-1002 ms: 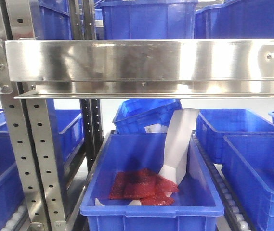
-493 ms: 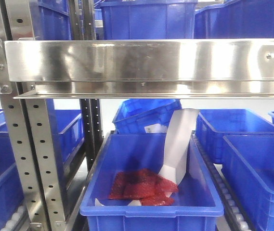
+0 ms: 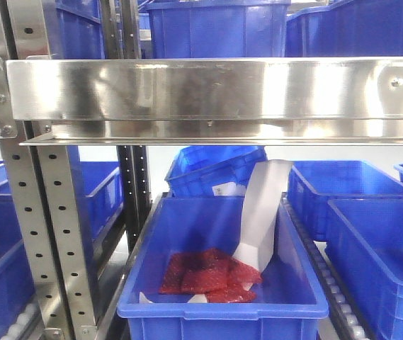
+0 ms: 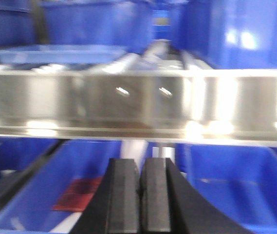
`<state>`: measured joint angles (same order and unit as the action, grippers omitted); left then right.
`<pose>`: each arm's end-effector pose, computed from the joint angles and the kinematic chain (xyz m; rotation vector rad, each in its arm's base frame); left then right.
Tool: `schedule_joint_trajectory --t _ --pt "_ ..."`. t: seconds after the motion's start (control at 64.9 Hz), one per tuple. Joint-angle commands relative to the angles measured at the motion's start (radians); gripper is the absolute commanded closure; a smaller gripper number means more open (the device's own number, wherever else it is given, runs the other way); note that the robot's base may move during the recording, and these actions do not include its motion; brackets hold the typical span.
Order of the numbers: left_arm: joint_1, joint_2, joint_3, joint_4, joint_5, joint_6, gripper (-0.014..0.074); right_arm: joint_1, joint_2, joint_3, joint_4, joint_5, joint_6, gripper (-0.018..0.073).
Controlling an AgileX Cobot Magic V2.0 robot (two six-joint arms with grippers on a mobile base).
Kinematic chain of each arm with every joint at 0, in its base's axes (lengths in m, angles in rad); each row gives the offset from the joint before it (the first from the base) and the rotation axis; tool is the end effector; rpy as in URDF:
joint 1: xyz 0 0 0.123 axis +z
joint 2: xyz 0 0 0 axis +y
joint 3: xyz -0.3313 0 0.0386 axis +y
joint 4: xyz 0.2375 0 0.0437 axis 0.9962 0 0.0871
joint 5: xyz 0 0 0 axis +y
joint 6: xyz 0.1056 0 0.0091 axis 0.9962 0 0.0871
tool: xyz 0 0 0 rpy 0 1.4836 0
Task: Grab blue tray and place on right shelf
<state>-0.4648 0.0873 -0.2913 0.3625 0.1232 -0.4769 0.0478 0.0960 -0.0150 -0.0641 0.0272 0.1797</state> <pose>0.0033 0.0036 0.2997 0.2078 1.3946 -0.4530 0.0201 0.0008 0.2152 0.0554 1.5922 0.1260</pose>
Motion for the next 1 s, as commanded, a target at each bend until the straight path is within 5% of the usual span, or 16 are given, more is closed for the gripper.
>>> schedule_joint_trajectory --t 0.0,0.154,0.986 --pt "-0.005 0.008 -0.028 0.004 -0.084 -0.008 0.0645 -0.052 -0.013 0.024 0.019 -0.168 -0.051 0.0522" --pt "-0.005 0.008 -0.028 0.004 -0.084 -0.008 0.0645 -0.085 -0.066 0.021 0.082 -0.142 -0.168 0.0522" --pt "-0.005 0.008 -0.028 0.004 -0.084 -0.008 0.0645 -0.086 -0.127 0.021 0.088 -0.104 -0.164 0.0522"
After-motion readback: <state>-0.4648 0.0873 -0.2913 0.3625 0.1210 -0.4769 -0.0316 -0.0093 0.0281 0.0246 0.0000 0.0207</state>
